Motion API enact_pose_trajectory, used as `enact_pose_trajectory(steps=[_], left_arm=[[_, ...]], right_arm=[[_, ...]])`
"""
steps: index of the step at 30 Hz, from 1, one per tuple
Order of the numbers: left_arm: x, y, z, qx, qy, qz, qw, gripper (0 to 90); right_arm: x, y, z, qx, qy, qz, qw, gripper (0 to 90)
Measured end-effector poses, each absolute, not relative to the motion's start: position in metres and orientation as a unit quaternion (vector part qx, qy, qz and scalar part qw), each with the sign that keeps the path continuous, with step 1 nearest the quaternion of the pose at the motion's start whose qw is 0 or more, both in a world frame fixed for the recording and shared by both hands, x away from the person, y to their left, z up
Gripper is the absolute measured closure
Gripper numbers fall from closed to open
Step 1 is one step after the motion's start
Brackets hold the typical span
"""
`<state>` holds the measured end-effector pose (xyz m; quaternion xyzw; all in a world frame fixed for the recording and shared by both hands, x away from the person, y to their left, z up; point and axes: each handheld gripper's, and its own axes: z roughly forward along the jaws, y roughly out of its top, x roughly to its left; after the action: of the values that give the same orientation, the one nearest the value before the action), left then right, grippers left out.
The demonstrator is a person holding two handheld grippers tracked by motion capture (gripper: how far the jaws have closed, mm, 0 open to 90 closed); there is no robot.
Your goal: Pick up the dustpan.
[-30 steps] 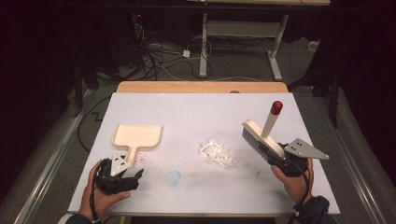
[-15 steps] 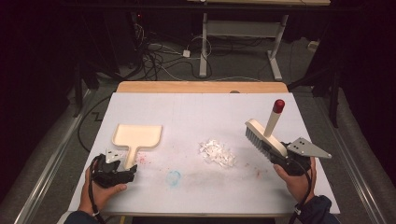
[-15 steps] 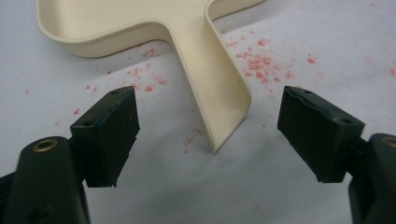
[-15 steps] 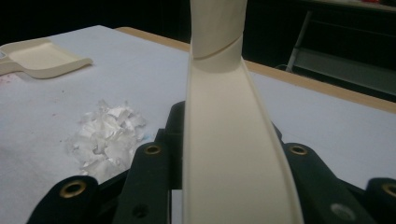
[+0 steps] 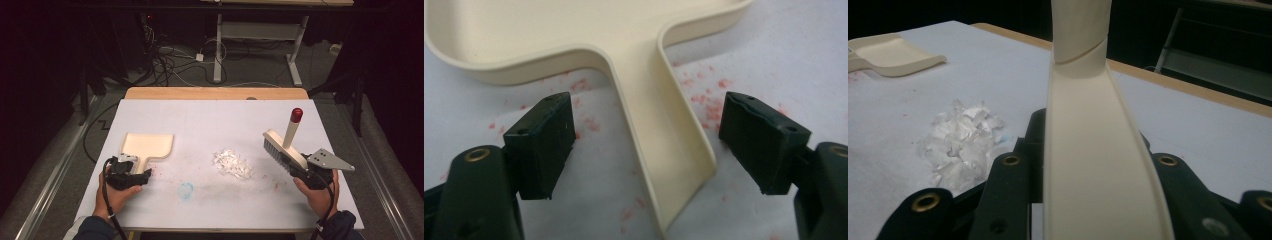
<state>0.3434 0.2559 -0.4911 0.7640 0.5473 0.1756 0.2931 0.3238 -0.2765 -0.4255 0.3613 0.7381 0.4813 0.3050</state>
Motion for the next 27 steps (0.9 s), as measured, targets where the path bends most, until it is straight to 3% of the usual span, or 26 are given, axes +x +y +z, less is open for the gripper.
enact_pose_trajectory(steps=[9, 19, 27], left_arm=[[0.355, 0.255, -0.492, 0.746, 0.567, 0.188, 0.295, 28.4], [0.358, 0.254, -0.491, 0.741, 0.568, 0.195, 0.3, 61.6], [0.36, 0.254, -0.487, 0.758, 0.552, 0.194, 0.289, 63.3]], right_arm=[[0.325, -0.277, -0.426, 0.367, 0.736, 0.48, 0.305, 67.9], [0.327, -0.278, -0.427, 0.368, 0.737, 0.481, 0.301, 67.9], [0.329, -0.274, -0.429, 0.363, 0.738, 0.487, 0.295, 68.0]])
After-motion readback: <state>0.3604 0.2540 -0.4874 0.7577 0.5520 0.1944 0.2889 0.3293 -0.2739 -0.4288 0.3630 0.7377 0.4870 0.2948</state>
